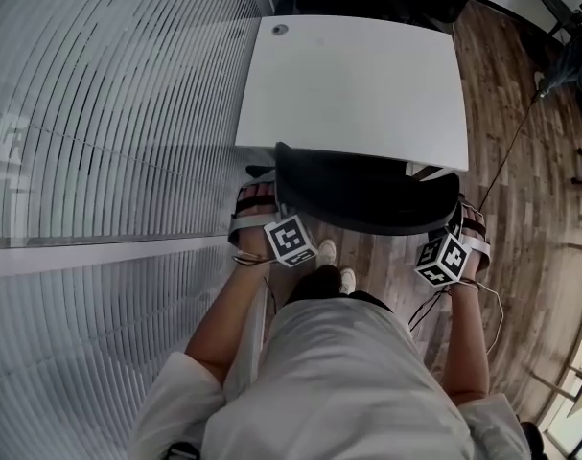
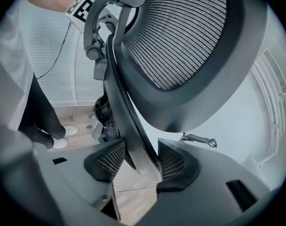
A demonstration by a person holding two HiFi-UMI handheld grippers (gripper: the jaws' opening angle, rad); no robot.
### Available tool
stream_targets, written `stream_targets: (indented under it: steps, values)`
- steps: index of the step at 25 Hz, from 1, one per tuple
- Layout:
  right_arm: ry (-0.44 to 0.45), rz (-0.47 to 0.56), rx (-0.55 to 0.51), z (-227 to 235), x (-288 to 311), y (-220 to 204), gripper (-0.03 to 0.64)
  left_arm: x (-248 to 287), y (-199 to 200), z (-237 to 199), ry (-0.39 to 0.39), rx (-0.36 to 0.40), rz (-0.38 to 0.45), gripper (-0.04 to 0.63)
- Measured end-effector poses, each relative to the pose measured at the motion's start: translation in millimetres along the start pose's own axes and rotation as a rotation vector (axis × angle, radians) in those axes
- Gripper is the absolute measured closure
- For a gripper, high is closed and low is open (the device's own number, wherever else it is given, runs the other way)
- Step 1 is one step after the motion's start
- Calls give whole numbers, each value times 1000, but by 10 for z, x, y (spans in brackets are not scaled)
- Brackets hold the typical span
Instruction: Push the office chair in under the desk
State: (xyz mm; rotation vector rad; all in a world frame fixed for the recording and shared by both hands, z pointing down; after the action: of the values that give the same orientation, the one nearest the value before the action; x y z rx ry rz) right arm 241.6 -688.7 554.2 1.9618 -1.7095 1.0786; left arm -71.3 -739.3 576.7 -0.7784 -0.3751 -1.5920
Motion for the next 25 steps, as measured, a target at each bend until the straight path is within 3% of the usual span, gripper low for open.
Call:
stream_targets:
  steps: [15, 25]
  values:
    - [-12, -11, 19, 349, 218, 87, 385, 256, 148, -374, -1, 31, 39, 374]
    - [-22, -17, 1, 452, 350, 24, 383, 310, 222, -366, -1, 26, 48, 374]
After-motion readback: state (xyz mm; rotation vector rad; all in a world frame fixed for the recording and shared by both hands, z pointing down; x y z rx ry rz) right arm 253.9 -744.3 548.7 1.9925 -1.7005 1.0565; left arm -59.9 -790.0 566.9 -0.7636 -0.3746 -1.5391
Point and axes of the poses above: the fingertips, and each gripper's own axes: x forward along the fingers, z to its right, y out of its top, the point moved 3 cm from there along -x, backward along the fingers, and after that the axes turned 6 degrees about -x, right-handed, at the moved point
